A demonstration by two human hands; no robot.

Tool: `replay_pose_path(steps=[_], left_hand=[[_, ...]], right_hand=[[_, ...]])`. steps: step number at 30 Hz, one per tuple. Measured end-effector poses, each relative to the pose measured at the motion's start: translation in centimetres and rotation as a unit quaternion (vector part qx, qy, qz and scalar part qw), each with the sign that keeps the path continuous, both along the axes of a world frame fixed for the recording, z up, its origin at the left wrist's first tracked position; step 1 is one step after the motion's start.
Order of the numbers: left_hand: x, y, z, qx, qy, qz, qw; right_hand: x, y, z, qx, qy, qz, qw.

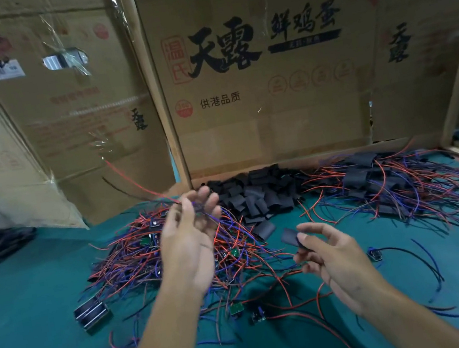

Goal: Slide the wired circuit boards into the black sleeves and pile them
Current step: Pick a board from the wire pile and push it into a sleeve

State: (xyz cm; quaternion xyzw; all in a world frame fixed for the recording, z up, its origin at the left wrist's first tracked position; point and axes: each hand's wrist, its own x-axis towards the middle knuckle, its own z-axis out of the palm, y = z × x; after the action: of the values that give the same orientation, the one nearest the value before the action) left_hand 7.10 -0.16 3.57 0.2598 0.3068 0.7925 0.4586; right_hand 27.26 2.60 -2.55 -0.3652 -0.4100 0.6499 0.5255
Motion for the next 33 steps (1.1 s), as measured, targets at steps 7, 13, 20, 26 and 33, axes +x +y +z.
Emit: replay_pose_path(steps=[7, 13, 20, 26, 33], left_hand=[[5.0, -0.9, -4.7, -0.036, -0.150, -0.198, 0.968], [6.0, -1.3, -5.1, -0.051, -0.154, -0.224, 0.961], [4.8, -1.4, -5.0, -0.002, -0.131, -0.191, 0.973], [3.9, -1.1, -5.1, 0.026, -0.140, -0.182, 0.973], [4.7, -0.9, -5.4, -0.009, -0.145, -0.201, 0.969]], right_hand=[[-1.1, -0.6, -1.0, 0.048, -0.021, 0.061, 0.997], [-0.9, -0.6, -1.5, 0.091, -0.049, 0.181, 0.978], [-0.7, -0.9, -1.6, 0.201, -0.278, 0.214, 0.915], [-1.0, -1.3, -1.0, 0.165, -0.227, 0.191, 0.941], [-2.5, -2.6, -1.6, 0.030, -0.031, 0.255, 0.966]])
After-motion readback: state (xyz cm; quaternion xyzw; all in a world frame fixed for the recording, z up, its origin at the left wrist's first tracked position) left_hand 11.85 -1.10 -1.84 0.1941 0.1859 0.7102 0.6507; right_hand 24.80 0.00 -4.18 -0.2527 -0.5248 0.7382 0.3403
